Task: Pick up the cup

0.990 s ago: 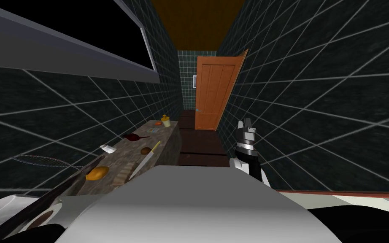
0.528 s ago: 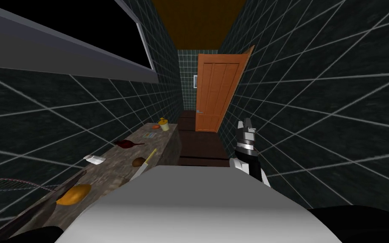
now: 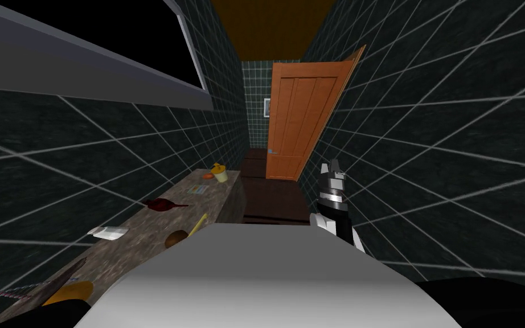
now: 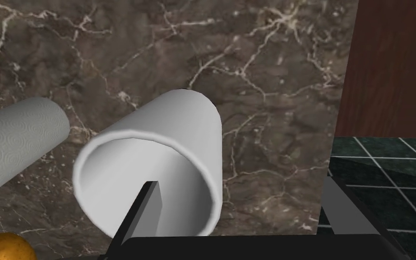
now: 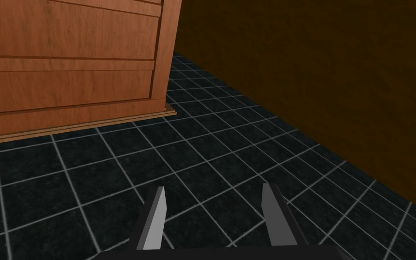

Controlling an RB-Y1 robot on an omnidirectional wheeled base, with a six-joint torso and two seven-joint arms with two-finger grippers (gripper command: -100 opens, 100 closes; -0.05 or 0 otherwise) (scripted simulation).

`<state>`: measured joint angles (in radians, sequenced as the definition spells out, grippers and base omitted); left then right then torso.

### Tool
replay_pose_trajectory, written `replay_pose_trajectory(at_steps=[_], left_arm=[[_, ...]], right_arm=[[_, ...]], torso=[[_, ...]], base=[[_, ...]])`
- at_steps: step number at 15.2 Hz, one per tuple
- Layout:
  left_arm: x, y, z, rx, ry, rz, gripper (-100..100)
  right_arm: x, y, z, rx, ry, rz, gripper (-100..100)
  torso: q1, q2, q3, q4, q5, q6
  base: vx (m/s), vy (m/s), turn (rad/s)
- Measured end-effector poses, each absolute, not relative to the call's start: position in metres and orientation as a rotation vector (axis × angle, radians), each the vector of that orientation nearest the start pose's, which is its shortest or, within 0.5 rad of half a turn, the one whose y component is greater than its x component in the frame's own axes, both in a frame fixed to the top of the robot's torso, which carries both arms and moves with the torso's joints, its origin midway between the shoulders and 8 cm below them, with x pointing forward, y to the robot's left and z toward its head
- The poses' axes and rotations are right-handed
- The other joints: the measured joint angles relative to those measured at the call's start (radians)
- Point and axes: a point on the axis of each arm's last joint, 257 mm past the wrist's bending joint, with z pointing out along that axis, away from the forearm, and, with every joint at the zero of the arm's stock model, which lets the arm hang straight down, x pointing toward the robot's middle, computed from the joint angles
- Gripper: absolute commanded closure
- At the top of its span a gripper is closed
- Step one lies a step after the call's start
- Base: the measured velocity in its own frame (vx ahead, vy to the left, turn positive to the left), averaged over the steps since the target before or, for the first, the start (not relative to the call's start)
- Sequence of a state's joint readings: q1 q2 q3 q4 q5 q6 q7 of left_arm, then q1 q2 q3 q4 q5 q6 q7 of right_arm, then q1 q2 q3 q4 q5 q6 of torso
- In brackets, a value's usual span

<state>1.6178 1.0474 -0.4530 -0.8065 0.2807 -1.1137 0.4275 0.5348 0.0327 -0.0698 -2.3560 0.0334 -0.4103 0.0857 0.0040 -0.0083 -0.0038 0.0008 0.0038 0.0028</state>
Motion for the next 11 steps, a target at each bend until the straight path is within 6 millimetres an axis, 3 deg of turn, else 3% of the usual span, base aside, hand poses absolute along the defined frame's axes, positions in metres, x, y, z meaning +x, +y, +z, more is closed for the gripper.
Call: replay_pose_trajectory(at_steps=[3,4,9,11], left_arm=[[-0.404,0.496,-0.255,-2.130,2.208,-0.094,-100],[-0.404,0.496,-0.256,-2.130,2.209,-0.092,100],[-0.404,0.496,-0.256,-2.131,2.210,-0.095,100],[-0.404,0.497,-0.247,-2.136,2.211,-0.091,100]], right_arm=[[0.336,-0.306,0.031,0.655,0.654,1.105,0],[0.336,-0.306,0.031,0.655,0.654,1.105,0],[0.336,-0.306,0.031,0.655,0.654,1.105,0],[0.336,-0.306,0.031,0.655,0.654,1.105,0]], torso=[[-0.001,0.007,0.004,0.002,0.000,0.000],[-0.001,0.008,0.005,0.002,0.000,0.000],[0.000,0.011,0.007,0.004,0.000,-0.001],[-0.001,0.011,0.007,0.003,0.000,0.000]], base=[[-0.014,0.010,0.019],[0.000,0.000,0.000],[0.002,-0.002,-0.006],[0.004,-0.010,-0.016]])
